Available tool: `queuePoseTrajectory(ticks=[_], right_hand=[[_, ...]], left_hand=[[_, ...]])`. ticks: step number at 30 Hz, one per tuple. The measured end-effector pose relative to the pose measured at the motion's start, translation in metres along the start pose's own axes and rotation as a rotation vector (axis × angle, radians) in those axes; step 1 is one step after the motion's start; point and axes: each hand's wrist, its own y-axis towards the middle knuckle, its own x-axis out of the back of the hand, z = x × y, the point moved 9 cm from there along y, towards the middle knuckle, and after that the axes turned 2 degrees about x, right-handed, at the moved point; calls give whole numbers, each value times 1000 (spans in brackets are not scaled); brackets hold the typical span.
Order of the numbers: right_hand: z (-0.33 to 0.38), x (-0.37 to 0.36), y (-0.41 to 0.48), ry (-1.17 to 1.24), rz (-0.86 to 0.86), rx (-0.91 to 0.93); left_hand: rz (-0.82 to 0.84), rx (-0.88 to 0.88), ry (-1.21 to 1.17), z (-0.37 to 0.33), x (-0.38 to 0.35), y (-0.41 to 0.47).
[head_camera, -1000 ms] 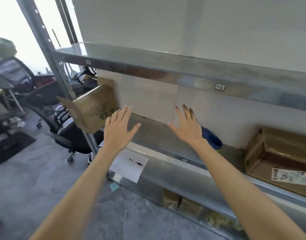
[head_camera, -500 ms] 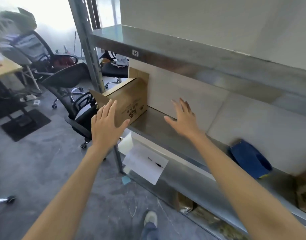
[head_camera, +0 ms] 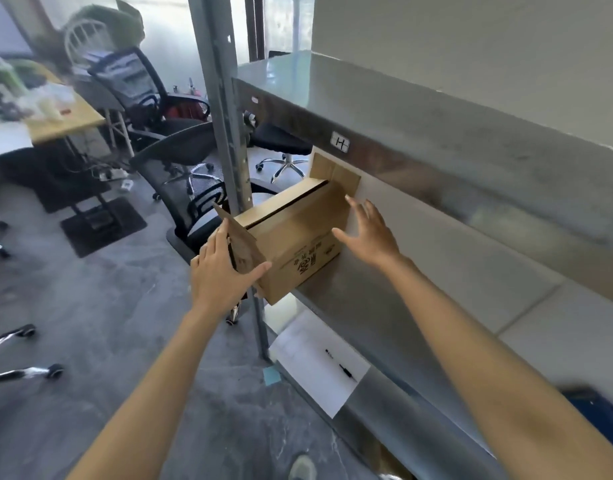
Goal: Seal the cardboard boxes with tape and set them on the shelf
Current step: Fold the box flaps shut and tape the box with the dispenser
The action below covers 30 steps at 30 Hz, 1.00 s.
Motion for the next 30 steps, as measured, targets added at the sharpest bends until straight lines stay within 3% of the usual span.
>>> queuePoseTrajectory(ticks=[7, 16, 30], right_hand=[[-9, -23, 43, 150, 30, 11], [-13, -30, 44, 312, -4, -5], [-71, 12, -101, 269, -305, -283]], left_hand=[[38, 93, -178, 14, -12, 18], [125, 53, -387, 17, -15, 27], [417, -209, -524, -37, -57, 44]])
